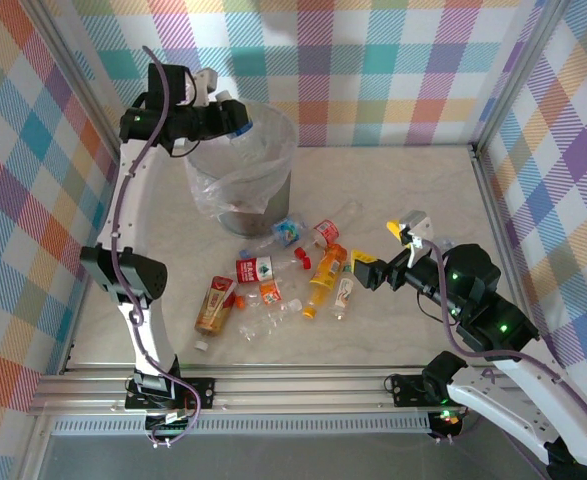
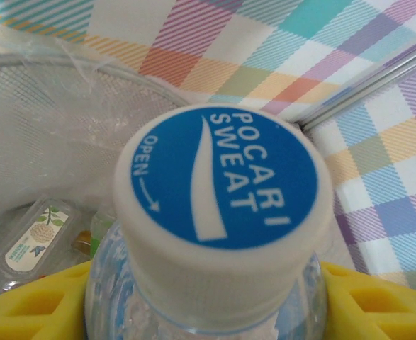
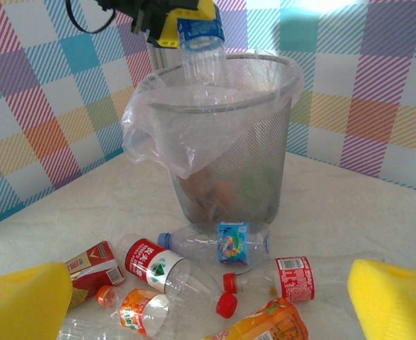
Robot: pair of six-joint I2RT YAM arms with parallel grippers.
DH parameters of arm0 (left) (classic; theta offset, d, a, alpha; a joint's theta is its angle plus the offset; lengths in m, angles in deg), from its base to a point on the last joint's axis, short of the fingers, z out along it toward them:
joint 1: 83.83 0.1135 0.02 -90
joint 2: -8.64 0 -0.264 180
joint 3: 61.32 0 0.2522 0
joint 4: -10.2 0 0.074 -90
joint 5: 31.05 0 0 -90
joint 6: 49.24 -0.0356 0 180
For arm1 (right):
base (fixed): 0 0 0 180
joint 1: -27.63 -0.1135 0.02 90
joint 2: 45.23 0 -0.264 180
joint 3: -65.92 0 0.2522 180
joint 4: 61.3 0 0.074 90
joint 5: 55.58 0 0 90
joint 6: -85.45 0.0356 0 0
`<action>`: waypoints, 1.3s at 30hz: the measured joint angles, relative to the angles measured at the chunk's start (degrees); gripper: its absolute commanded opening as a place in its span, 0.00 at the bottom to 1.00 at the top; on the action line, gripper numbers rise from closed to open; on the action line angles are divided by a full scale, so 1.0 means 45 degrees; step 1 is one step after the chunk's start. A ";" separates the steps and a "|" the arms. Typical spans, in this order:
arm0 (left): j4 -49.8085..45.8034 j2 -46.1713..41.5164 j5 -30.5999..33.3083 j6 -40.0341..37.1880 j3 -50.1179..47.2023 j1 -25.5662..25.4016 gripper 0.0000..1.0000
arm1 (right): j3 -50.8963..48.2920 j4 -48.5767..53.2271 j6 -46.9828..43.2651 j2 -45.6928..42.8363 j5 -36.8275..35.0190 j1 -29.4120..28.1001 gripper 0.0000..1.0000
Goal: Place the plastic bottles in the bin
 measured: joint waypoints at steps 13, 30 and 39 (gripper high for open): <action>-0.0340 0.1370 0.0515 -0.1588 -0.0010 -0.0996 0.63 | 0.0228 0.0359 0.0063 0.0194 -0.0005 0.0005 1.00; -0.0636 0.2152 0.1987 -0.2215 -0.1705 -0.1666 0.75 | 0.0272 0.0850 0.0379 0.0452 0.0053 0.0000 1.00; -0.0661 0.2123 0.2045 -0.2089 -0.1797 -0.1763 1.00 | 0.0301 0.1098 0.0748 0.0690 -0.0010 0.0000 1.00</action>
